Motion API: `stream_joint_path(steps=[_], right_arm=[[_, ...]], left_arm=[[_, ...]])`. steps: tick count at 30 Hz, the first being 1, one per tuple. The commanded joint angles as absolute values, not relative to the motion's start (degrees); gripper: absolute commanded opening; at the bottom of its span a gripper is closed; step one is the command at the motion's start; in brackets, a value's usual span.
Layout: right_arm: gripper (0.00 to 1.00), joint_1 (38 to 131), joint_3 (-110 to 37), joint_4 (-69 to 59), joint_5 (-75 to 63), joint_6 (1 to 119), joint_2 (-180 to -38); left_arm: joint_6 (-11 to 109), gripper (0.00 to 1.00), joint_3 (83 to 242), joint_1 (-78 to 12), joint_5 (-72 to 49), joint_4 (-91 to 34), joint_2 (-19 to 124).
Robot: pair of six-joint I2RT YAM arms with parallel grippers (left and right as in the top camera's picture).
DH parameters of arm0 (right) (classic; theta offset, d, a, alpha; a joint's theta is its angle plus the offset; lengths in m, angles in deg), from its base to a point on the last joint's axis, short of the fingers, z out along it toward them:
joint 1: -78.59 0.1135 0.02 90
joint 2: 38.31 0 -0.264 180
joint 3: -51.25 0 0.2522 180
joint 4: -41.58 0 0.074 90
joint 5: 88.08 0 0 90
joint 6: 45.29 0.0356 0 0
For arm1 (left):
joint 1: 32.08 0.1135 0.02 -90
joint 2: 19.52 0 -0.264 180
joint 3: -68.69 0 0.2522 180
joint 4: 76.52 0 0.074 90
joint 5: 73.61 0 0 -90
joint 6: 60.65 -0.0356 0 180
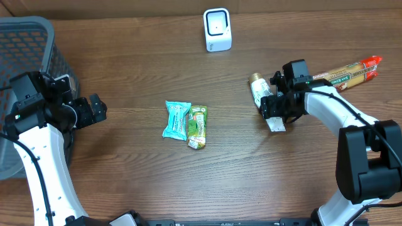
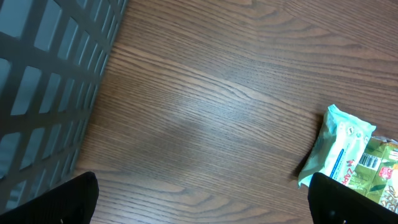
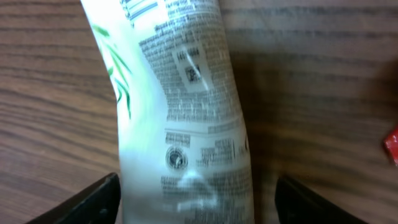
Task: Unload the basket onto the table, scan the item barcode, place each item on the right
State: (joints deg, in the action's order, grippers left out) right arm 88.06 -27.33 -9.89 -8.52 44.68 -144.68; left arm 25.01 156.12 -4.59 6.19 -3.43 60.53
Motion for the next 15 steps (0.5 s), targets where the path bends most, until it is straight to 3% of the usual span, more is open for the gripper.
stream_joint_path(steps=[1, 3, 5, 11, 15], right_arm=[[0.76, 88.3, -25.0, -7.1, -9.2, 44.2, -144.7], [0.71, 88.3, -24.2, -6.2, -10.5, 44.2, -144.7], [0.52, 88.3, -23.4, -5.5, -11.8, 44.3, -144.7], [0.20, 88.3, -23.2, -5.0, -17.2, 44.7, -144.7], [0.10, 88.3, -24.0, -5.0, -19.9, 44.7, -144.7]], left_arm=[[26.2, 1.00, 156.7, -4.7, 6.5, -3.4, 61.0], [26.2, 0.99, 156.7, -4.7, 6.5, -3.4, 61.0], [26.2, 0.99, 156.7, -4.7, 6.5, -3.4, 61.0], [26.2, 0.99, 156.7, -4.7, 6.5, -3.4, 61.0], [26.2, 0.99, 156.7, -4.7, 6.5, -3.4, 61.0]])
